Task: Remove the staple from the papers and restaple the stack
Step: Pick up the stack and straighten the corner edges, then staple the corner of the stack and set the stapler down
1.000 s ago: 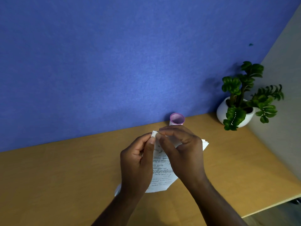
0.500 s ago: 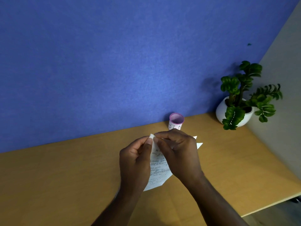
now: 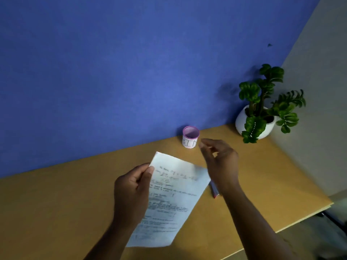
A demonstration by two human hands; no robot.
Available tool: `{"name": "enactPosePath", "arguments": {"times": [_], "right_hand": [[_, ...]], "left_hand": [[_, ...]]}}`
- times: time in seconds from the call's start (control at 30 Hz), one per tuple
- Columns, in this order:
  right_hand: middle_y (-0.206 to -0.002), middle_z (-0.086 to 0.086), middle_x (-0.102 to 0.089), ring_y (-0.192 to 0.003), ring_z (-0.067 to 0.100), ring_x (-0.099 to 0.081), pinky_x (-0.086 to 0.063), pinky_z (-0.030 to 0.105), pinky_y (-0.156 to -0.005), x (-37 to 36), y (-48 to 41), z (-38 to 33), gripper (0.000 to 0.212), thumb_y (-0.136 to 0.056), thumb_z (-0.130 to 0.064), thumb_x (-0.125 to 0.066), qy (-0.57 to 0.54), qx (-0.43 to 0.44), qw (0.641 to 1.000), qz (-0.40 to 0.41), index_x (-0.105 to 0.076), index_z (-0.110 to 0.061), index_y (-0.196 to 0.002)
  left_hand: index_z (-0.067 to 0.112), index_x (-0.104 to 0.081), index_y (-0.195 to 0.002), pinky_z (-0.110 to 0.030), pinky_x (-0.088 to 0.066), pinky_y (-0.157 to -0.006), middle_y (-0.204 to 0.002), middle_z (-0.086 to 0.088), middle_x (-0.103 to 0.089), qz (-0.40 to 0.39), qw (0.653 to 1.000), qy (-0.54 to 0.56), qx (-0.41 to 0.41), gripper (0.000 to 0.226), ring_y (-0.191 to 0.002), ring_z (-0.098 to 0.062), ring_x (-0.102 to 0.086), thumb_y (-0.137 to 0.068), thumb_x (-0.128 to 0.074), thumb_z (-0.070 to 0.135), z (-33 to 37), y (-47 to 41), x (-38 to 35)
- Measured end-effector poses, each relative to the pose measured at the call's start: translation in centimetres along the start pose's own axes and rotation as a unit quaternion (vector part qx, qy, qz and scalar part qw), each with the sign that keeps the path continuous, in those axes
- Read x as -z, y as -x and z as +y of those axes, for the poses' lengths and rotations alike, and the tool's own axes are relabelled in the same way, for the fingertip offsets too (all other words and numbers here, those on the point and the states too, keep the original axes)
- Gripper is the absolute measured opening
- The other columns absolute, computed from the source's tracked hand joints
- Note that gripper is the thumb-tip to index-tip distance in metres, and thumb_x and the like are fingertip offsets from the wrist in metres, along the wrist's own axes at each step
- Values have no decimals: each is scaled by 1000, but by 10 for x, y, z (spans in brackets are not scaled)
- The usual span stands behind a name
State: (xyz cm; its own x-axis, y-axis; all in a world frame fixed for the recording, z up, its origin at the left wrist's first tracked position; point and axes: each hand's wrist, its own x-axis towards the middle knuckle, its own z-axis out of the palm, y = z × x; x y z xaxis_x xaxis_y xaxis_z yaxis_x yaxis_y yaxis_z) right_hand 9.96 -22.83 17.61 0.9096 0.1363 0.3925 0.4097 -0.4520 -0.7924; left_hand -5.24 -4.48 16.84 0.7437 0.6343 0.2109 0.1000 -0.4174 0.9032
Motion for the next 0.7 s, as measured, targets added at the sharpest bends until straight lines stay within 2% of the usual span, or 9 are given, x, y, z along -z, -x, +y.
{"name": "enactPosePath", "arguments": {"times": [0.07,0.13,0.2,0.27,0.33,0.43,0.53,0.63,0.7], "right_hand": [[-105,2,-81,-84,19,-74,-51,23,-76,8,-14,55,16,-98,-20,-71,129,-28,991,11,-81,-14,-109],[-106,8,-82,-89,26,-76,-51,26,-76,8,-17,106,18,-99,-23,-68,218,-114,967,-59,-80,-12,-109],[-104,10,-81,-91,28,-75,-59,32,-79,3,-10,142,20,-98,-30,-69,245,-218,933,-147,-79,-13,-104],[-99,12,-80,-86,29,-75,-64,41,-80,-6,1,164,22,-94,-34,-71,246,-276,906,-207,-77,-12,-98],[-98,11,-77,-83,29,-74,-65,41,-76,-17,12,175,25,-94,-35,-72,268,-293,886,-239,-73,-11,-99],[-105,11,-76,-93,31,-73,-62,39,-78,-33,25,181,30,-93,-40,-69,321,-284,866,-258,-70,-12,-103],[-111,7,-73,-101,29,-72,-60,38,-81,-46,33,188,33,-95,-41,-63,373,-270,850,-256,-68,-16,-116],[-105,6,-73,-95,27,-73,-64,43,-82,-52,39,199,24,-98,-31,-59,376,-269,848,-258,-69,-17,-116],[-100,9,-75,-91,29,-76,-65,44,-79,-49,36,200,24,-99,-32,-58,338,-303,856,-249,-70,-14,-111]], "left_hand": [[23,-78,-84,-14,-40,-54,-63,17,-69,10,1000,-22,5,25,-56,2,-57,-101,-62,31,-4,-5,5],[26,-76,-84,-10,-38,-53,-63,23,-69,17,999,-37,13,24,-58,4,-60,-98,-58,34,-8,-9,7],[22,-76,-81,-13,-38,-52,-64,18,-70,15,998,-49,22,28,-58,0,-60,-98,-57,35,-15,-11,6],[18,-78,-82,-16,-38,-51,-65,12,-71,13,998,-53,36,32,-56,-4,-58,-98,-57,37,-22,-13,4],[18,-78,-82,-18,-38,-52,-63,11,-70,14,997,-56,46,33,-55,-6,-57,-98,-56,38,-25,-15,2],[16,-76,-79,-28,-41,-54,-62,-2,-69,12,997,-64,52,35,-52,-7,-53,-97,-56,39,-27,-18,0],[17,-78,-80,-29,-43,-57,-64,1,-71,9,996,-59,64,33,-53,-6,-56,-101,-60,36,-28,-21,0],[15,-77,-79,-30,-44,-58,-65,-8,-72,-1,996,-45,81,31,-54,-8,-56,-107,-65,23,-27,-24,1],[13,-77,-79,-28,-42,-57,-63,-13,-70,-10,995,-35,89,31,-53,-9,-53,-107,-64,21,-24,-26,2]]}}
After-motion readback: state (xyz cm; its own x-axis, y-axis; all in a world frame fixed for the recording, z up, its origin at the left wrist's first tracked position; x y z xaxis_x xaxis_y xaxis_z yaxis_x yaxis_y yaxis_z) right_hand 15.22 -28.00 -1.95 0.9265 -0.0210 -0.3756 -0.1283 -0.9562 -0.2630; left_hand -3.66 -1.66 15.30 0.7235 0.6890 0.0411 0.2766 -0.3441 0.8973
